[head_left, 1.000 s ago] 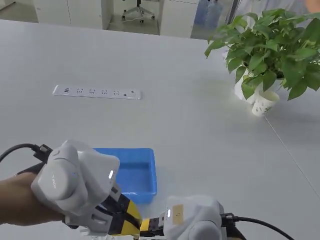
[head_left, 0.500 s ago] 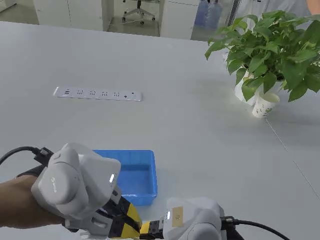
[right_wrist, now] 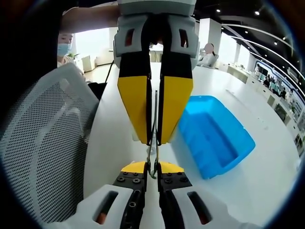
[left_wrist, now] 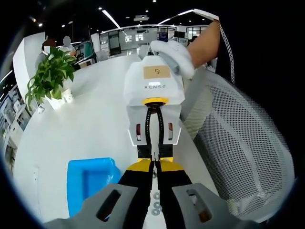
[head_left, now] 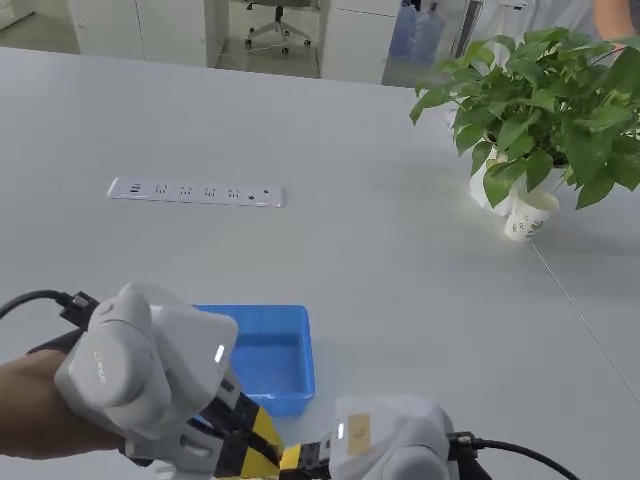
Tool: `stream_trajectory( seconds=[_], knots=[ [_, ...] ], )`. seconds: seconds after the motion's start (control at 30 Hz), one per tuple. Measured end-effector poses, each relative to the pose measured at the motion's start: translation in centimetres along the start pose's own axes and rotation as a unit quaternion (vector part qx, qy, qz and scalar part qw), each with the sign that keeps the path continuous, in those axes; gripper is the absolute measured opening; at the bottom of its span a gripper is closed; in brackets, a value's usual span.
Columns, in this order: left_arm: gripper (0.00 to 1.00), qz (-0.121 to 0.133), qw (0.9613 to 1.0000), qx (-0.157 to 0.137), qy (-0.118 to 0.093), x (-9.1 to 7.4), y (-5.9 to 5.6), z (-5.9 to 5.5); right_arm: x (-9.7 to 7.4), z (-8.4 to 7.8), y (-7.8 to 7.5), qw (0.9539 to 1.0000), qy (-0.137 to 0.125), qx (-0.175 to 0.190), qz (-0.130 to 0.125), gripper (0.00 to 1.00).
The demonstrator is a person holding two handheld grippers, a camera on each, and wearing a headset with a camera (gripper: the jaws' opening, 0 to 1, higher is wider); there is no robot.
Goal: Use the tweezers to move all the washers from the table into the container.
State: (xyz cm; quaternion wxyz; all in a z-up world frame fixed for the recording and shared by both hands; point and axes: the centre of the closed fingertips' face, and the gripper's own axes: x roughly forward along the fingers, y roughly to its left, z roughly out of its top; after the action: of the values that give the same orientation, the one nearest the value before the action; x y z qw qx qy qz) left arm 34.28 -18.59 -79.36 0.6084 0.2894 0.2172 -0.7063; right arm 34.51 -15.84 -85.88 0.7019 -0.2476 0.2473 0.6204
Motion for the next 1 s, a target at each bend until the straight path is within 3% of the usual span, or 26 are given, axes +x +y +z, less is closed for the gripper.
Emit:
stream_trajectory(
  seconds=[0.6,1.0],
  knots=[
    [0.07,0.013,0.9997,-0.004,-0.019,-2.8,1.3,1.5,-1.3,2.8,-1.6,0.9997,-0.007,-0.023,0.002,0.09],
    [0.07,0.024,0.9996,0.005,-0.012,-4.7,3.1,2.1,-1.5,4.7,-3.6,0.9992,-0.019,-0.035,-0.007,0.09]
  ],
)
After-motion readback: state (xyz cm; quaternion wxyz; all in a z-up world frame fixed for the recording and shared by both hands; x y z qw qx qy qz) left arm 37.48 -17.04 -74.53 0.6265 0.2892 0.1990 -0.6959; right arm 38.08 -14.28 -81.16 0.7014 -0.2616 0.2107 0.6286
